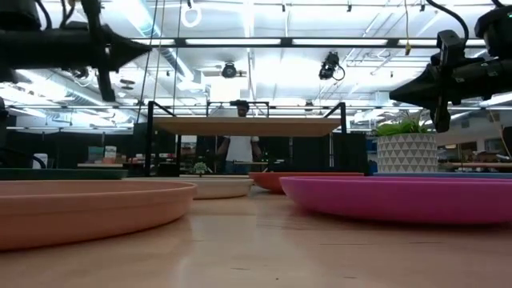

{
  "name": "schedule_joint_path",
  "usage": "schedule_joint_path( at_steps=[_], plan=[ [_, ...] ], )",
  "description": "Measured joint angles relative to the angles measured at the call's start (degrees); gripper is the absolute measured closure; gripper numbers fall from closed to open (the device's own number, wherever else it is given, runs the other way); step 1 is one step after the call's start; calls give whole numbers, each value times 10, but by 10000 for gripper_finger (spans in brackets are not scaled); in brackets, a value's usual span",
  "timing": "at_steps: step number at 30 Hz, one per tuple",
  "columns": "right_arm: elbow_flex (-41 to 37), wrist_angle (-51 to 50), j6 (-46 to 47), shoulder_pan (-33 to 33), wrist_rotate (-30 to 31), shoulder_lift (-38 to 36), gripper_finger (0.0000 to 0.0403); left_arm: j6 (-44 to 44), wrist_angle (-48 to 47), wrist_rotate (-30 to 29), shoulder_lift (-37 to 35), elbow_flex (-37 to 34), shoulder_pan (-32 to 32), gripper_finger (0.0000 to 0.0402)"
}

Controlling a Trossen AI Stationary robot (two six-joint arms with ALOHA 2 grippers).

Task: Place and stack plates onto a shelf
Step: Put the blue plate on the shelf

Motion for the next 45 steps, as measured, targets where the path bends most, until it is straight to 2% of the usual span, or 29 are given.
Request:
schedule_joint_path(
  at_steps=[4, 8, 11, 15, 17, 20, 23, 30, 33, 38, 42, 45],
  plan=[
    [0, 29, 13, 0, 0, 0, 378, -92, 28, 8, 0, 0, 0, 390],
    [0, 93, 140, 0, 4, 0, 378, -161, 29, 8, 0, 0, 0, 390],
    [0, 141, 218, 0, -3, 1, 378, -175, 27, 8, 0, 4, -6, 390],
    [0, 201, 241, 0, -73, 8, 379, -164, 27, 14, 9, 44, -19, 390],
    [7, 197, 256, 3, -108, 17, 384, -121, 23, 23, 20, 75, -25, 390],
    [41, 148, 241, 19, -125, 41, 395, -36, 7, 27, 36, 122, -33, 390],
    [90, 84, 180, 38, -94, 79, 396, -2, -59, 30, 42, 179, -34, 380],
    [216, -72, 84, 66, -26, 210, 394, 21, -401, 88, 42, 330, -34, 311],
    [265, -151, 49, 74, -12, 270, 394, 39, -501, 94, 42, 365, -34, 278],
    [337, -282, 22, 82, 17, 360, 394, 63, -547, 113, 40, 379, -34, 241],
    [377, -367, -26, 88, 45, 417, 394, 62, -574, 117, 41, 379, -34, 238],
    [384, -408, -60, 88, 41, 448, 394, 66, -585, 95, 41, 379, -34, 237]
  ],
)
